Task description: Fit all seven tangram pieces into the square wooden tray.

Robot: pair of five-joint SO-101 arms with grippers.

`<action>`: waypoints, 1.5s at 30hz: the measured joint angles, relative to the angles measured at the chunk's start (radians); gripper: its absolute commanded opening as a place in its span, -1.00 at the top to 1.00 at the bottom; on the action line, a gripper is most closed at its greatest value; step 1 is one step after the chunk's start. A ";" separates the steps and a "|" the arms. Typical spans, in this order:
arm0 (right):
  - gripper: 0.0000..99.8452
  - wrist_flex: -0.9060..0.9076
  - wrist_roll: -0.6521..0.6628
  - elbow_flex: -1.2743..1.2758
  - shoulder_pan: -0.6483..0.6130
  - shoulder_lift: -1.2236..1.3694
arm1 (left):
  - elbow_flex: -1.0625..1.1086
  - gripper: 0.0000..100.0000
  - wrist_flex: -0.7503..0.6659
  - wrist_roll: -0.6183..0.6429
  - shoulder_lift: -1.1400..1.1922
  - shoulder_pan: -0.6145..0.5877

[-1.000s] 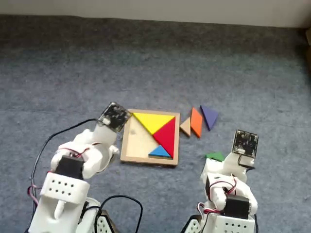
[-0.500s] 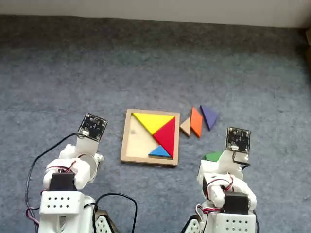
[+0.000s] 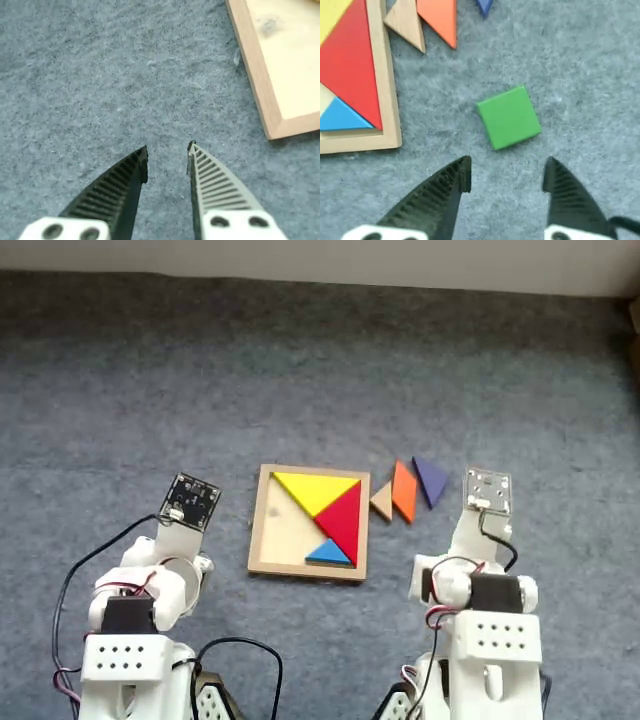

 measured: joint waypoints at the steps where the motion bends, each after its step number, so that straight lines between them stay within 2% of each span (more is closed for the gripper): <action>1: 0.13 0.000 0.000 0.000 0.000 0.026 | 0.000 0.70 0.000 0.000 0.000 0.000; 4: 0.19 -0.015 0.005 0.000 0.000 0.098 | 0.000 0.70 0.000 0.000 0.000 0.000; 13: 0.20 -0.186 0.160 0.000 -0.003 0.336 | 0.000 0.70 0.000 0.000 0.000 0.000; 22: 0.22 -0.351 0.204 0.000 -0.003 0.551 | 0.011 0.70 0.000 0.000 0.000 0.000; 29: 0.50 -0.468 0.232 -0.003 -0.005 0.651 | 0.011 0.70 0.000 0.000 0.000 0.000; 41: 0.55 -0.502 0.233 -0.005 0.005 0.661 | 0.011 0.70 0.000 0.000 0.000 0.000; 45: 0.75 -0.502 0.233 -0.006 0.008 0.661 | 0.011 0.70 0.000 0.000 0.000 0.000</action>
